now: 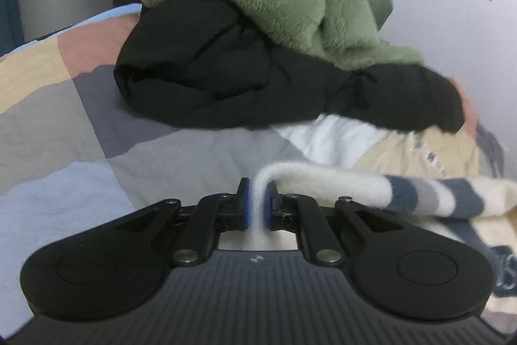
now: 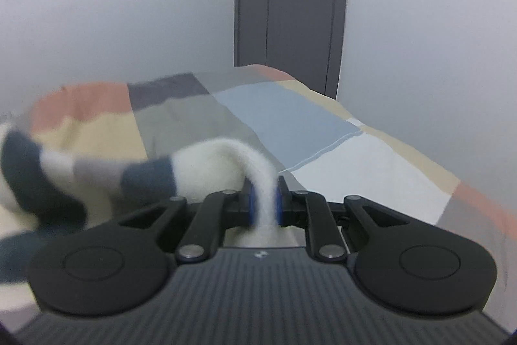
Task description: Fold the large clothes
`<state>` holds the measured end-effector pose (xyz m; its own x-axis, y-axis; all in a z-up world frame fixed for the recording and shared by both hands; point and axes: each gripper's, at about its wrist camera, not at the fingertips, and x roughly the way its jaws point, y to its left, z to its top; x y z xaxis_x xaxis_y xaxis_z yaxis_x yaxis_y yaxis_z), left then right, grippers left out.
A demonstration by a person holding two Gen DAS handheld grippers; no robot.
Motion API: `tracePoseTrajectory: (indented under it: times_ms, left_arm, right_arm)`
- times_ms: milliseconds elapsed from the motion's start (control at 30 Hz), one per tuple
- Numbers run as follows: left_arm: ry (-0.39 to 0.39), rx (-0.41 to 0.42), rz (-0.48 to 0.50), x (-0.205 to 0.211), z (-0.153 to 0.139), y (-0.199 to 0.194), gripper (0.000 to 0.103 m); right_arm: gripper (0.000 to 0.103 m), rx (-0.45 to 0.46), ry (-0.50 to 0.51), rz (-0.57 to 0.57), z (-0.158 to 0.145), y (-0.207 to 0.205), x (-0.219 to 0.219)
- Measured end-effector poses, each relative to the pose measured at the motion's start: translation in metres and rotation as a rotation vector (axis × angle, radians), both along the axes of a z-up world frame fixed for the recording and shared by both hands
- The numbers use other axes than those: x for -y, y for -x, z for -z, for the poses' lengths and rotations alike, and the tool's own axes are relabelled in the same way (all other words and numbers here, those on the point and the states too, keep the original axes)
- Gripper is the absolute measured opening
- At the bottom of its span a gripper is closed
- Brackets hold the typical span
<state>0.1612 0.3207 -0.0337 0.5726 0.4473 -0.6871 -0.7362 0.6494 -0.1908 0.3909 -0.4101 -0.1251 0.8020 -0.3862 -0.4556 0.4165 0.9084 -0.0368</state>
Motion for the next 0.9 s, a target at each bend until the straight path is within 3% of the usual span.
tracePoseTrajectory:
  times_ms: [167, 367, 433, 500, 567, 633, 667, 900]
  left_arm:
    - [0.032, -0.05, -0.01, -0.01, 0.024, -0.011, 0.011]
    - [0.03, -0.056, 0.006, -0.007, 0.02, -0.013, 0.013]
    - [0.028, -0.08, 0.049, -0.001, 0.014, -0.013, 0.02]
    - [0.014, -0.071, 0.076, 0.006, 0.004, -0.008, 0.046]
    - [-0.023, -0.051, 0.084, 0.017, -0.009, 0.001, 0.058]
    - [-0.049, -0.034, 0.091, 0.029, -0.021, 0.011, 0.058]
    - [-0.046, -0.017, 0.104, 0.034, -0.026, 0.015, 0.058]
    - [-0.007, 0.105, 0.236, 0.102, -0.057, 0.046, 0.058]
  right_arm:
    - [0.016, -0.101, 0.043, -0.028, 0.028, -0.019, -0.01]
    - [0.018, -0.103, 0.072, -0.038, 0.028, -0.017, -0.02]
    - [0.02, -0.083, 0.045, -0.044, 0.023, -0.013, -0.017]
    - [0.021, -0.069, 0.032, -0.05, 0.017, -0.004, -0.019]
    - [0.027, -0.053, 0.017, -0.066, 0.007, 0.009, -0.023]
    - [0.052, -0.027, -0.006, -0.099, -0.003, 0.02, -0.03]
    - [0.056, -0.015, -0.016, -0.117, -0.009, 0.026, -0.033]
    - [0.057, 0.029, -0.145, -0.259, -0.05, 0.077, -0.059]
